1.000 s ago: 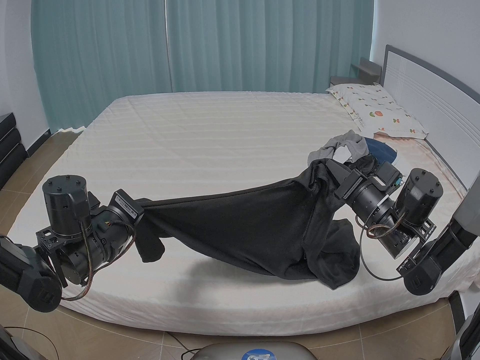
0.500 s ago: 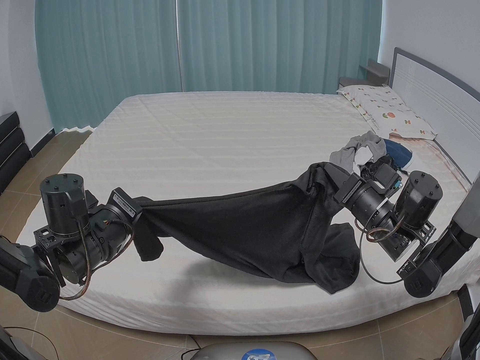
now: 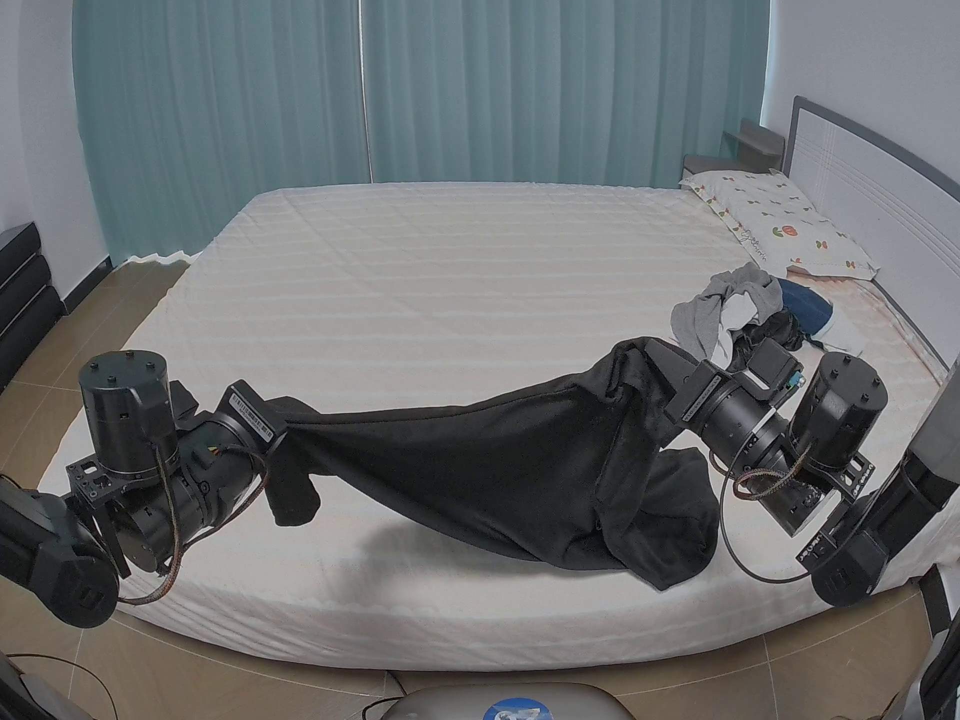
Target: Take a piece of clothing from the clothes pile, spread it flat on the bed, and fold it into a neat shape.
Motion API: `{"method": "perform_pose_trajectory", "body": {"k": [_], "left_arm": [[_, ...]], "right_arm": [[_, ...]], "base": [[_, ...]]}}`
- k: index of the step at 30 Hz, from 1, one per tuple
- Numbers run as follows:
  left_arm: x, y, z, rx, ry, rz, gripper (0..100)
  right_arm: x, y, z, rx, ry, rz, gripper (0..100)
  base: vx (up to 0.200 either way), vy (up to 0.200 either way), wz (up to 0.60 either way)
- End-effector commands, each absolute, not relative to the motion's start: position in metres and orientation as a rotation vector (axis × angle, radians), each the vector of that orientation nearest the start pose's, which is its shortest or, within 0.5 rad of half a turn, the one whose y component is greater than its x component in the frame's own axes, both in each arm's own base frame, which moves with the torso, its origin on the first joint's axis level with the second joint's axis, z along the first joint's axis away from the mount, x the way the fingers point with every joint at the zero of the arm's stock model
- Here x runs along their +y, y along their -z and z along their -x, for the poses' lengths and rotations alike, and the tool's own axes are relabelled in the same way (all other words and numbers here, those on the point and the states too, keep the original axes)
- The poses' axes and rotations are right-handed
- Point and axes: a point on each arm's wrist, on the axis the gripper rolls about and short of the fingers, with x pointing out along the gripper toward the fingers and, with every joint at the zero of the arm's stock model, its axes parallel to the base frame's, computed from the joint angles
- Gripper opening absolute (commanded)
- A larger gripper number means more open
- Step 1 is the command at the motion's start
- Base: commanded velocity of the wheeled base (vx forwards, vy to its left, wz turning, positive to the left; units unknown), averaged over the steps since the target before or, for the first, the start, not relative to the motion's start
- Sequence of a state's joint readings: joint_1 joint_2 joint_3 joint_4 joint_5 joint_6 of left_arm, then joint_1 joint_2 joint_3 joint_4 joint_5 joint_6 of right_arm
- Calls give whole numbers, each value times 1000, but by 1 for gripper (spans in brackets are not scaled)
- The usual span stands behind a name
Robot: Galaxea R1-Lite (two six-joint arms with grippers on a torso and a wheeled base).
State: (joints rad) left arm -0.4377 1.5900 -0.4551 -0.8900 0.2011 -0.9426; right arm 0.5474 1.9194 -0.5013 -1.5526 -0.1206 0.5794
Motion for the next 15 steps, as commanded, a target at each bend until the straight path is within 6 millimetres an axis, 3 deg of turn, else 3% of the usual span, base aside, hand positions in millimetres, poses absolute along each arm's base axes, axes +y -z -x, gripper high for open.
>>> {"method": "perform_pose_trajectory", "body": {"k": [1, 4, 8, 15], "left_arm": [[-98, -162, -213, 279, 144, 843, 0], [-97, -171, -205, 249, 175, 854, 0], [-95, -188, -192, 213, 215, 868, 0], [-89, -227, -174, 149, 274, 896, 0]], "right_arm": [[162, -148, -242, -31, -509, -598, 0], [161, -160, -228, -60, -544, -602, 0], [157, -193, -201, -168, -604, -595, 0], [133, -243, -177, -314, -604, -616, 0]], "base": [[-200, 0, 0], [-200, 0, 0], [-200, 0, 0], [0, 0, 0]]}}
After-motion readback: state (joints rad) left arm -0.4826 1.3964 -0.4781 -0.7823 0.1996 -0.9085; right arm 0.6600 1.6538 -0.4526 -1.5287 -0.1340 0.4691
